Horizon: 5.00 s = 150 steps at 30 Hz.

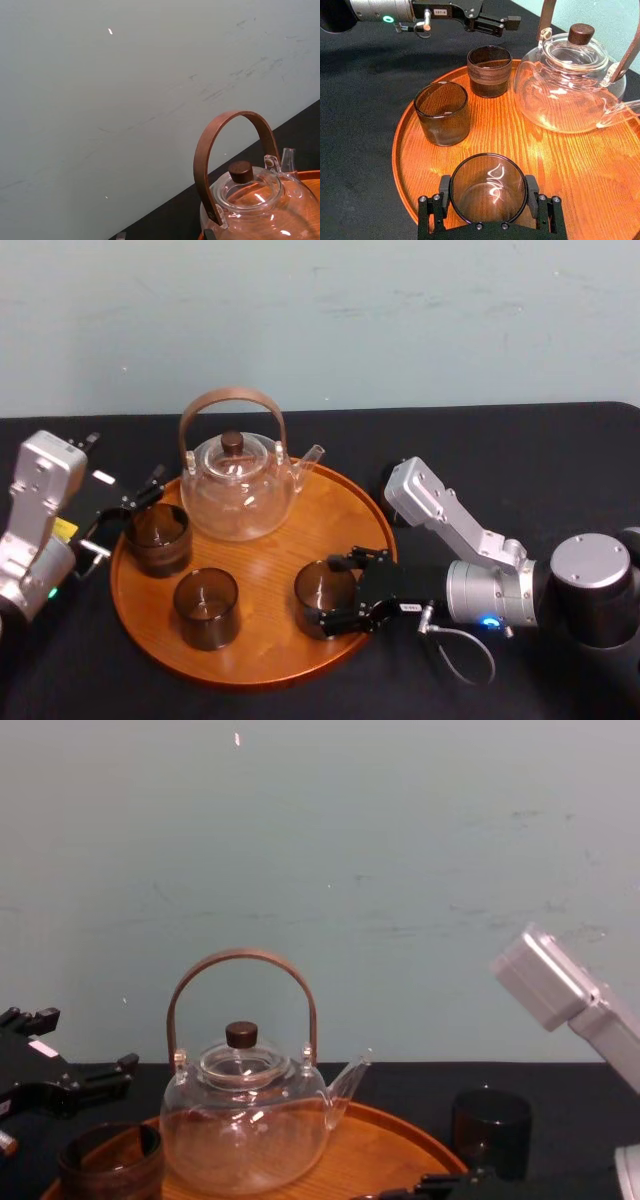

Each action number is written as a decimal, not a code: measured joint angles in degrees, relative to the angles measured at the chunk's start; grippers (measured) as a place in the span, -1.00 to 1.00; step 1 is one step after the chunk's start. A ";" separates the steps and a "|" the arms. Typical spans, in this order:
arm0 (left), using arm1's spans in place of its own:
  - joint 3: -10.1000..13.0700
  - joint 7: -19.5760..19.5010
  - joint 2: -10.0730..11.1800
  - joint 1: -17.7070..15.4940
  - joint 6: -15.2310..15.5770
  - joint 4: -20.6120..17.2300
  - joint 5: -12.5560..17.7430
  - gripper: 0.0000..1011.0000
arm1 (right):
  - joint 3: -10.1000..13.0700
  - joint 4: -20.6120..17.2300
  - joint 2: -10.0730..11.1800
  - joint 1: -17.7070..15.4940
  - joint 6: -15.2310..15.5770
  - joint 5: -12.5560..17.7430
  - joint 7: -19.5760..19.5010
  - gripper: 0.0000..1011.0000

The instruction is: Pick up the glass from the table and place it on the tray.

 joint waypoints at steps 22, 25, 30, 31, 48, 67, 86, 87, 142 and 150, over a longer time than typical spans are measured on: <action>0.00 0.00 0.00 0.00 0.00 0.00 0.00 0.98 | -0.14 0.11 0.09 -0.14 0.61 -0.54 -0.16 0.98; 0.00 0.00 0.00 0.00 0.00 0.00 0.00 0.98 | -0.13 0.11 0.06 -0.13 0.57 -0.49 -0.16 0.98; 0.00 0.00 0.00 0.00 0.00 0.00 0.00 0.98 | -0.11 0.09 0.06 -0.11 0.52 -0.42 -0.14 0.98; 0.00 0.00 0.00 0.00 0.00 0.00 0.00 0.98 | -0.10 0.08 0.06 -0.11 0.51 -0.42 -0.14 0.98; 0.00 0.00 0.00 0.00 0.00 0.00 0.00 0.98 | 1.60 -3.36 4.16 -1.88 -1.04 1.94 2.98 0.98; 0.00 0.00 0.00 0.00 0.00 0.00 0.00 0.98 | 9.89 -11.85 13.91 -10.70 -3.92 7.83 -0.88 0.98; 0.00 0.00 0.00 0.00 0.00 0.00 0.00 0.98 | 17.57 -11.82 10.16 -13.72 2.05 9.11 -14.64 0.98; 0.00 0.00 0.00 0.00 0.00 0.00 0.00 0.98 | 17.67 -11.35 9.51 -13.24 3.15 8.83 -15.35 0.98; 0.00 0.00 0.00 0.00 0.00 0.00 0.00 0.98 | 13.71 11.86 -6.18 5.49 10.04 -2.75 -12.95 0.98; 0.00 0.00 0.00 0.00 0.00 0.00 0.00 0.98 | 13.39 13.36 -7.16 6.74 9.77 -3.84 -12.06 0.98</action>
